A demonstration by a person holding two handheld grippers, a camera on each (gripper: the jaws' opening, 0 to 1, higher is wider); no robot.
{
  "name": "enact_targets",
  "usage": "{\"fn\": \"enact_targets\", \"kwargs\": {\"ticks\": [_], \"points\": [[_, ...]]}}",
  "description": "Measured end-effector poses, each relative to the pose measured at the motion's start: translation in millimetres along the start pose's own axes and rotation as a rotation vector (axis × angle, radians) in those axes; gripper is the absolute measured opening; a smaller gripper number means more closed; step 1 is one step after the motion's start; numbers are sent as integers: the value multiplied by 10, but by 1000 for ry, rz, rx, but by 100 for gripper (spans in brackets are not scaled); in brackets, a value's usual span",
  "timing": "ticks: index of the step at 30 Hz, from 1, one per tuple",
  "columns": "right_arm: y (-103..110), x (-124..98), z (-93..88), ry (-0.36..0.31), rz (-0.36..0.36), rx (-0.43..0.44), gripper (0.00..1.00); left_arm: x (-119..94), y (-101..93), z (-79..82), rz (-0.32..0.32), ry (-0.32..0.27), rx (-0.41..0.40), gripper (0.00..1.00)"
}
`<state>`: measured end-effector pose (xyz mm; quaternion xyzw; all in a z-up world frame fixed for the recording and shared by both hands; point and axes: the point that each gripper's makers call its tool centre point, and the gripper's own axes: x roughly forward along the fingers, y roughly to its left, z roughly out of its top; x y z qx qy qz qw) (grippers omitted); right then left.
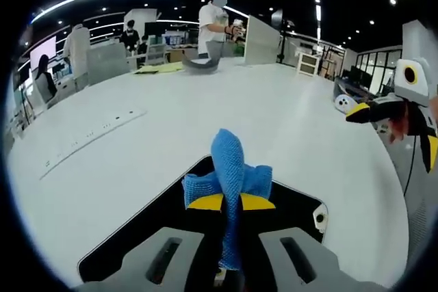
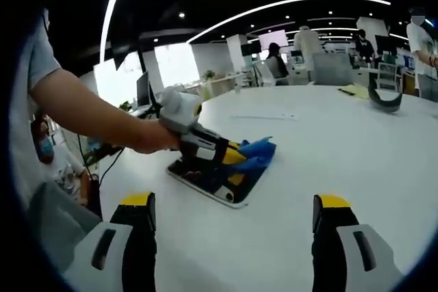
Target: Wipe the mirror surface with the cleaning cloth until all visible marks leave the cleaned area.
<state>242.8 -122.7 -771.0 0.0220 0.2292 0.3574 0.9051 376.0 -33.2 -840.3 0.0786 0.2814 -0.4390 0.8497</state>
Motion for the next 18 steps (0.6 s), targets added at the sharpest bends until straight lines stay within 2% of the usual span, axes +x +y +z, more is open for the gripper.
{"fn": "enact_targets", "kwargs": {"ticks": [18], "points": [[-25,13,-44,9,-2,10,95,14,103,30,18,-3,-9,5]]}}
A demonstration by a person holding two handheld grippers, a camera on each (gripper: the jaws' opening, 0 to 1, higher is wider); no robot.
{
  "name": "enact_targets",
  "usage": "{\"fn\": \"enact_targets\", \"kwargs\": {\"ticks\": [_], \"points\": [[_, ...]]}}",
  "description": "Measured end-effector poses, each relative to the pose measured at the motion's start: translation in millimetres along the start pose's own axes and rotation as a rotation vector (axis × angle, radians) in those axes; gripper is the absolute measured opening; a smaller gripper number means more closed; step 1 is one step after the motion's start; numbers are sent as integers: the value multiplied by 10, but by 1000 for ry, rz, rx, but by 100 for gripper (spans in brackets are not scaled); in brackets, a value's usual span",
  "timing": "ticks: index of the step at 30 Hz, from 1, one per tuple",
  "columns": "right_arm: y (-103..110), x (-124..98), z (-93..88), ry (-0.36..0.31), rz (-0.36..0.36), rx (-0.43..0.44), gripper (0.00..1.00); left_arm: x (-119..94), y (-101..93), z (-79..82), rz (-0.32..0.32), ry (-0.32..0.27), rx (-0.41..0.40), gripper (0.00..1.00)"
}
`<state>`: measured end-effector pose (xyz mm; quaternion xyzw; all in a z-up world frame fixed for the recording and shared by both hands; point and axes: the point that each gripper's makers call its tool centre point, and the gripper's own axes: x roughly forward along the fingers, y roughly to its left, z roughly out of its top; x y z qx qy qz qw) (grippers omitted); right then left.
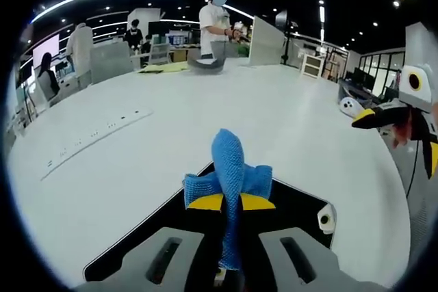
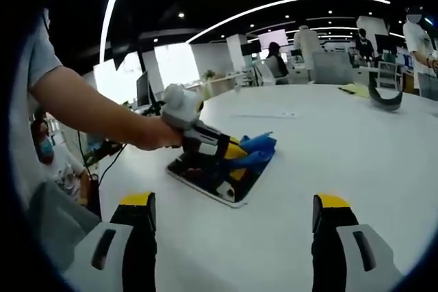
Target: Wipe the mirror surface with the cleaning cloth until all visible marks leave the cleaned area.
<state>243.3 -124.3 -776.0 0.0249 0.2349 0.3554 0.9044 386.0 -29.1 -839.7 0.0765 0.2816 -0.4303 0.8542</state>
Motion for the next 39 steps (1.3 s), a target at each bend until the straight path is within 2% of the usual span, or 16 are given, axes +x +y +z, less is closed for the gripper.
{"fn": "enact_targets", "kwargs": {"ticks": [19,39], "points": [[-7,17,-63,12,-5,24,93,25,111,24,10,-7,-11,5],[-19,-2,-108,23,-16,24,93,25,148,32,18,-5,-9,5]]}}
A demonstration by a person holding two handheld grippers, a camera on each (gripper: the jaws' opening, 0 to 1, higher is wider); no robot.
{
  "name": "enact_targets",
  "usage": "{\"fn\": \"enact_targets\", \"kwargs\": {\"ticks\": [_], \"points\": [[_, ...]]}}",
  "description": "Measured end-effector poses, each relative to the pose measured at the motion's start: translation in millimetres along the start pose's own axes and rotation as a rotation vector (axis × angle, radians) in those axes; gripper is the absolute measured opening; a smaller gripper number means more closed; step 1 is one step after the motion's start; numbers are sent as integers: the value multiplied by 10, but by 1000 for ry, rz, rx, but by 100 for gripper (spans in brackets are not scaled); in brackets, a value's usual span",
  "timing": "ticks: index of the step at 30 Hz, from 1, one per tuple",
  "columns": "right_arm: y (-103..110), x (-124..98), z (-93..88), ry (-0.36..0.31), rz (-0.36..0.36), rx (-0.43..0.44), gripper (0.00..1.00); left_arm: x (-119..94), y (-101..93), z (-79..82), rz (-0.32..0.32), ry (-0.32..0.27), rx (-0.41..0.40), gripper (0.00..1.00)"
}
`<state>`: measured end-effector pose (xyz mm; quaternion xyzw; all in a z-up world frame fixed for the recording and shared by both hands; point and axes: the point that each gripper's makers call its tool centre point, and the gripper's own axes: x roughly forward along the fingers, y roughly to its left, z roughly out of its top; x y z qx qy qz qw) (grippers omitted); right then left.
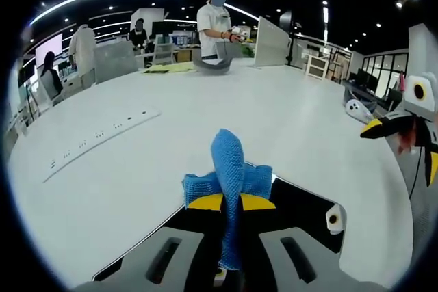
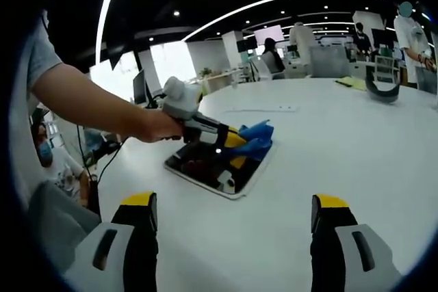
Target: Wipe the mirror surface with the cleaning cloth until all visible marks leave the cleaned area.
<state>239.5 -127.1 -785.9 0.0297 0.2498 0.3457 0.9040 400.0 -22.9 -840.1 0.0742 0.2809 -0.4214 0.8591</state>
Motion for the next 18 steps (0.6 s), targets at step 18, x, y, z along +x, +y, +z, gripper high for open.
{"fn": "enact_targets", "kwargs": {"ticks": [18], "points": [[-1,-17,93,-22,-14,15,92,4,25,-2,10,2,18,6]]}}
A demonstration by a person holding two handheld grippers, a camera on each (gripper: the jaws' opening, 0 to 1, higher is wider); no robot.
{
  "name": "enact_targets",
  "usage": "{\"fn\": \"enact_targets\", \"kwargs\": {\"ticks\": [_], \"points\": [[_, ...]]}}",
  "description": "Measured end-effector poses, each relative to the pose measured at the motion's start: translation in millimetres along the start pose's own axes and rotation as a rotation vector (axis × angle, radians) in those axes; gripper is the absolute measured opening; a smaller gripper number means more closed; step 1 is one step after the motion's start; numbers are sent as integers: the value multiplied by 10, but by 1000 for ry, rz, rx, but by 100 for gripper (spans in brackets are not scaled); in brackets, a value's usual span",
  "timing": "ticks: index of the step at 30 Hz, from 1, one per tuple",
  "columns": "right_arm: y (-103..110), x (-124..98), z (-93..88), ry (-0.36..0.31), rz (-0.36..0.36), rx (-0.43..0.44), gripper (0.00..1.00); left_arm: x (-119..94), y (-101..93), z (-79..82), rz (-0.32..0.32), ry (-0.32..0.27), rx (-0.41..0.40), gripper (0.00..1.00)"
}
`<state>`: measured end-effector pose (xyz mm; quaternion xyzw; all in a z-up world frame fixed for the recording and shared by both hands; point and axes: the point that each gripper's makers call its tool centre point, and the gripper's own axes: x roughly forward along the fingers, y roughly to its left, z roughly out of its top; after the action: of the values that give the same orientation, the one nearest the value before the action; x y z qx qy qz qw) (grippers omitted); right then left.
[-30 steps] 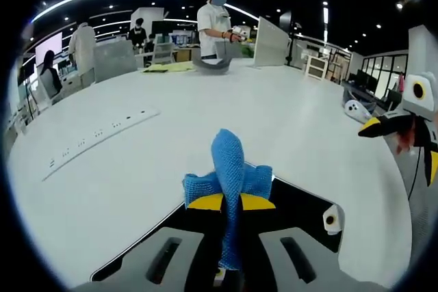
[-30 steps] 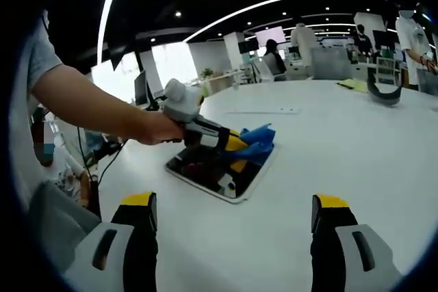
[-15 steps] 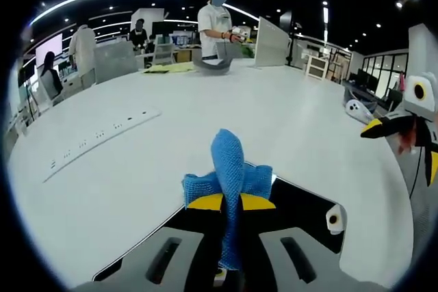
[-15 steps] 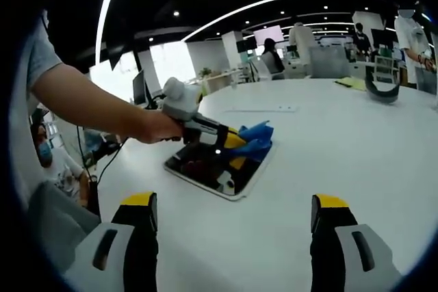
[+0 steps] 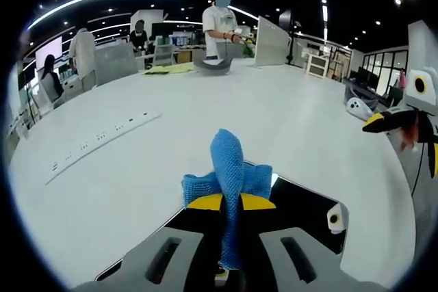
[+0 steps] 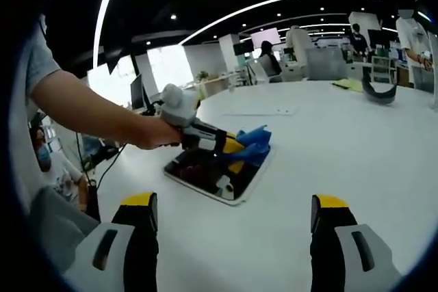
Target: Wipe the mirror surface with the cleaning cloth until all visible marks leave the cleaned area.
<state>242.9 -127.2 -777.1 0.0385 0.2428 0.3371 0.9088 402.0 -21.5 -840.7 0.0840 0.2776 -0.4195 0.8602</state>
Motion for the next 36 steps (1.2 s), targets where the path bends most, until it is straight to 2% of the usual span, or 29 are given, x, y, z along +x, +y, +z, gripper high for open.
{"fn": "enact_targets", "kwargs": {"ticks": [6,11,13,16,24,36], "points": [[7,-35,13,-4,-6,-5,92,-15,0,1,1,2,7,6],[44,-67,-19,21,-4,-29,92,-24,15,-3,8,2,-3,6],[68,-81,39,-4,3,-34,92,-30,20,-6,11,3,-3,6],[31,-93,46,3,-7,-24,92,-51,29,-17,25,5,20,6],[121,-135,156,-6,12,-56,91,-89,60,-37,35,11,6,7],[182,-95,179,0,19,-57,92,-168,99,-89,58,16,-26,8]]}}
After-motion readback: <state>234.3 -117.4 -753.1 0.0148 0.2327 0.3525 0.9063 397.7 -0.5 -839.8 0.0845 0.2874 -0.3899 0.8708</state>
